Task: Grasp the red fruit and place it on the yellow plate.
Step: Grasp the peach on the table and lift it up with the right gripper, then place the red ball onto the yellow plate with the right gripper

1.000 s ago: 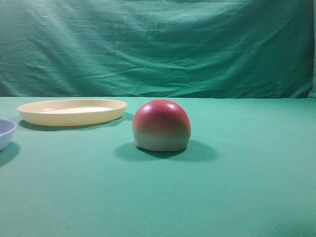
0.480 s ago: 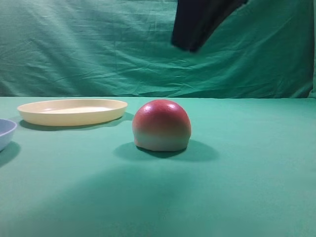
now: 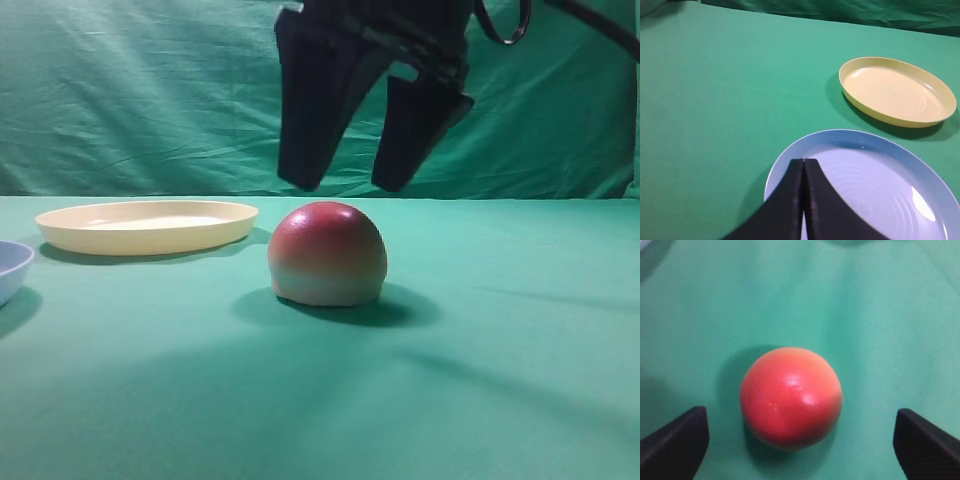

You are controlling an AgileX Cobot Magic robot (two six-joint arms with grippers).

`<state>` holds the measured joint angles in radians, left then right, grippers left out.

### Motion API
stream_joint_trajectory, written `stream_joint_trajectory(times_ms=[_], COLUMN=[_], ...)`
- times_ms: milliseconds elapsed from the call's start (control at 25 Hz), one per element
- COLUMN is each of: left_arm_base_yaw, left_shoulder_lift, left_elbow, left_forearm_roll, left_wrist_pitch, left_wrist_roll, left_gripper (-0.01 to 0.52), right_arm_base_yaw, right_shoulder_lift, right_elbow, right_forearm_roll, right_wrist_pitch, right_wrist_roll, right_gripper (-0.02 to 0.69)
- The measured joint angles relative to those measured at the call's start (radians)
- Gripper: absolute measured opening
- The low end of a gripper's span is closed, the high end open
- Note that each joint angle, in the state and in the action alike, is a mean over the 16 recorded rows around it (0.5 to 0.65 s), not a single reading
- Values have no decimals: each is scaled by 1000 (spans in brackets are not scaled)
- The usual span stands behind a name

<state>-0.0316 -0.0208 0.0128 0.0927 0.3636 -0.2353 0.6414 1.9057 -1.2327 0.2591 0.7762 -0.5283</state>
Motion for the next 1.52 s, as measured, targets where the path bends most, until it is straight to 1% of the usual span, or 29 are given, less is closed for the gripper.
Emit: stream_joint_trajectory(times_ms=[120,280,560,720,1080,1160,1280,1520], left_arm_base_yaw=[0,0,0,0,0,0,0,0], left_shoulder_lift=[0,0,0,0,0,0,0,0], left_elbow=[0,0,0,0,0,0,0,0], left_forearm_roll=[0,0,0,0,0,0,0,0], left_wrist_pitch=[0,0,0,0,0,0,0,0], left_wrist_roll=[0,0,0,0,0,0,0,0], left_gripper=[0,0,0,0,0,0,0,0], right_arm_base_yaw=[0,0,1,2,40,52,69,92], right_shoulder_lift=[27,50,66,81,207,251,318,414], right_elbow=[-11,-57,-234,-372,-638,-677,-721,-767], right_forearm_roll=[-2,-5,-3,16,70,80,86,60], right_wrist_pitch=[-14,-19,-11,-13,-55,-60,-66,-83], right_wrist_roll=[-10,-23,-35,-38,-43,-47,-57,-76], right_gripper=[597,505,346,300,295,305,345,474])
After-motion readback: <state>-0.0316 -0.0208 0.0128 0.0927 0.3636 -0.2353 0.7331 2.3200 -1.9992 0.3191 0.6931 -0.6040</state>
